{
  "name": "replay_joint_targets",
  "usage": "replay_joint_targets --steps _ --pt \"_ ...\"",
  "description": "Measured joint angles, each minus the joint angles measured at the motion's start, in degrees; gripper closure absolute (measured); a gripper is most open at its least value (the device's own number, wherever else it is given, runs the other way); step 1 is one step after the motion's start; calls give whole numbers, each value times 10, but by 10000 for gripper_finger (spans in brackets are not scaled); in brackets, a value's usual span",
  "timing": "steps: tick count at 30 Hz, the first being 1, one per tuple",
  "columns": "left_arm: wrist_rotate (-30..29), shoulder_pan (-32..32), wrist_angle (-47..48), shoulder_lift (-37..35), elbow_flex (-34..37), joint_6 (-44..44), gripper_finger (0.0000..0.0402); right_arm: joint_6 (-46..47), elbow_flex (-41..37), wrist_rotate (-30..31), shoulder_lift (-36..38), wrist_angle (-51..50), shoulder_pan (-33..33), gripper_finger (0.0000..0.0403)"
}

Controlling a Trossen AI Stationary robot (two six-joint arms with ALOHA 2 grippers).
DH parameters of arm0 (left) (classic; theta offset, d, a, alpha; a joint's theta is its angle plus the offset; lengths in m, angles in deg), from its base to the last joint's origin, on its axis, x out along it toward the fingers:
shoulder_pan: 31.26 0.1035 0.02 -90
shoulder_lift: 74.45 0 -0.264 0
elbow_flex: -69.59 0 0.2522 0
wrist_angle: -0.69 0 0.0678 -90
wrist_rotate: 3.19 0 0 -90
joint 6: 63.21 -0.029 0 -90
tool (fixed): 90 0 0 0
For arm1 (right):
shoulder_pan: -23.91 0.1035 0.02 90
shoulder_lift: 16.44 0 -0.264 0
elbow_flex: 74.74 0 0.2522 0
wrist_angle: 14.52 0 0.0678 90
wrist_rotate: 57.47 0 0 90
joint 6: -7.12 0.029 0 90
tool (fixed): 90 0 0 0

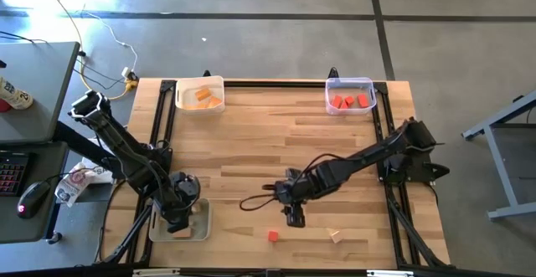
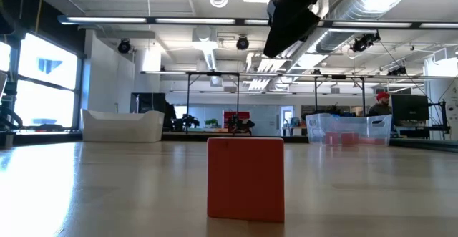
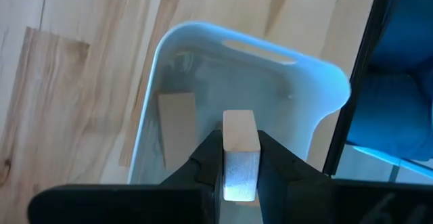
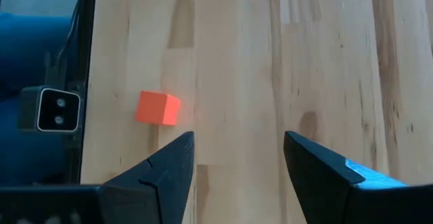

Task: Sort & place blocks by color
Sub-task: Put the brown block into the gray bin, then put the orange block into the transparent bin

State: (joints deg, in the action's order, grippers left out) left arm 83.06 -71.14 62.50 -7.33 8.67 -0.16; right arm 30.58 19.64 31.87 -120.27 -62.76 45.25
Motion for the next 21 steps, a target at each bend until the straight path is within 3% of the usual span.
replay_joint_targets --steps 8,21 --pt "8 0 -18 0 21 3 343 35 0 50 0 37 39 190" --pt "7 1 -20 1 26 14 257 31 0 64 -31 107 73 190"
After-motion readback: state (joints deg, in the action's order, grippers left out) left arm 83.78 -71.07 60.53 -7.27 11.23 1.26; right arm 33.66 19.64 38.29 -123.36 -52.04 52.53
